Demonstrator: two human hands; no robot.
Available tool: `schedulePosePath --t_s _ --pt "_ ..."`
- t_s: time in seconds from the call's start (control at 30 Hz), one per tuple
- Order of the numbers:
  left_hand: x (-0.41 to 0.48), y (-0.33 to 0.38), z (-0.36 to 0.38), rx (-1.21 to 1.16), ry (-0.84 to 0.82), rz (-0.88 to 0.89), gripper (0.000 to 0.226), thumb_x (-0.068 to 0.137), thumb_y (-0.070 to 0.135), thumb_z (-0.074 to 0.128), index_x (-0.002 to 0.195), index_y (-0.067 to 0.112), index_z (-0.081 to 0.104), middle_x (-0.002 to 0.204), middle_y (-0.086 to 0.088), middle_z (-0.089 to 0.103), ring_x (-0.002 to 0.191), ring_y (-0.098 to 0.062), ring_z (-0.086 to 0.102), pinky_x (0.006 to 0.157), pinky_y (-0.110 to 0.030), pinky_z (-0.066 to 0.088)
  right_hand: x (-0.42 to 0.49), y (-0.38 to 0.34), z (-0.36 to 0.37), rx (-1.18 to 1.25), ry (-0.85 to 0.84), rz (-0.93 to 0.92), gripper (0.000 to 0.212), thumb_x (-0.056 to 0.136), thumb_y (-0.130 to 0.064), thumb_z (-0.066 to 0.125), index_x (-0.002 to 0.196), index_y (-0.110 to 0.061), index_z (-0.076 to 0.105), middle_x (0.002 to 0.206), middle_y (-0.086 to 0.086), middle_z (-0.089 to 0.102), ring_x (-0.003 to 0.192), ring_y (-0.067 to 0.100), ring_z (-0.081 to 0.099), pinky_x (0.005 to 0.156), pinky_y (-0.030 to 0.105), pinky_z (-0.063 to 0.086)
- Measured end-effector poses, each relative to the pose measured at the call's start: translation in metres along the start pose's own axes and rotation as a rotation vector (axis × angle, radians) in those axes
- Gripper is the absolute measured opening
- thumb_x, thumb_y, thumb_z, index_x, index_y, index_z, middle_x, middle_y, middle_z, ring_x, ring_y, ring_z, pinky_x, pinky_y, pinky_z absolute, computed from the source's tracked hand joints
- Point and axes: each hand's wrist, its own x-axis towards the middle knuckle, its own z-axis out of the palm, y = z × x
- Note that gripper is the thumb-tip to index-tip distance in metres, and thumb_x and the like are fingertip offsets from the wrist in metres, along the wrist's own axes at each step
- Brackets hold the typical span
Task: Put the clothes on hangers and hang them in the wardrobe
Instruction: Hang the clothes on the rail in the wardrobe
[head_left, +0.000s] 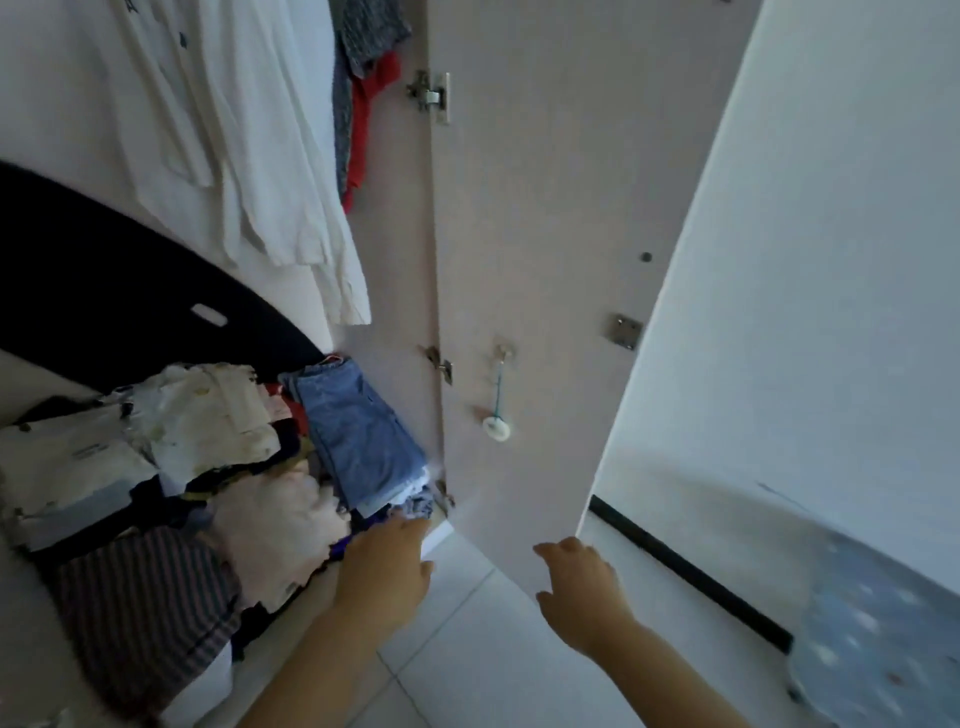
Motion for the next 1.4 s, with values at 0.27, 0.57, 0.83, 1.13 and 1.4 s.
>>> schedulePosePath --t_s 0.27,0.57,0.83,1.13,1.4 --pt "-0.081 0.089 0.045 0.057 -0.145 0.484 0.045 0.091 0.034 0.046 0.135 0.028 0.039 0.129 0.002 0.051 0.115 -0.020 0.050 0.094 -0.031 0.038 -0.192 0.060 0.068 0.137 0.040 0.526 0.051 0.092 -0.025 0.050 0.141 -0.024 0.035 0.137 0.003 0.042 0.124 0.024 0.042 0.102 0.033 0.037" --pt "-0.274 0.235 0.097 0.164 -0.388 1.098 0.050 0.094 0.036 0.043 0.141 0.024 0.031 0.137 -0.001 0.045 0.121 -0.022 0.045 0.097 -0.031 0.036 -0.496 0.062 0.150 0.366 0.136 1.168 0.049 0.091 -0.024 0.047 0.139 -0.022 0.036 0.135 0.004 0.044 0.123 0.026 0.042 0.100 0.034 0.037" --pt "-0.536 0.350 0.130 0.285 -0.429 1.643 0.052 0.094 0.040 0.043 0.142 0.027 0.029 0.141 0.001 0.040 0.127 -0.020 0.040 0.100 -0.031 0.033 -0.769 0.001 0.228 0.542 0.269 1.699 0.044 0.087 -0.019 0.047 0.131 -0.019 0.042 0.124 0.006 0.046 0.116 0.027 0.045 0.091 0.033 0.041" --pt "-0.852 0.391 0.162 0.296 -0.517 2.050 0.051 0.092 0.040 0.044 0.140 0.029 0.031 0.136 0.005 0.044 0.124 -0.016 0.041 0.101 -0.030 0.030 -1.042 -0.087 0.310 0.663 0.423 2.085 0.044 0.090 -0.016 0.048 0.132 -0.022 0.041 0.130 0.004 0.043 0.117 0.025 0.044 0.089 0.033 0.043" --pt "-1.016 0.431 0.186 0.344 -0.568 2.249 0.051 0.091 0.039 0.048 0.139 0.028 0.034 0.132 0.005 0.048 0.119 -0.018 0.047 0.095 -0.032 0.038 -1.174 -0.104 0.360 0.740 0.552 2.247 0.043 0.089 -0.025 0.053 0.131 -0.024 0.043 0.127 0.001 0.046 0.116 0.023 0.047 0.093 0.035 0.043"
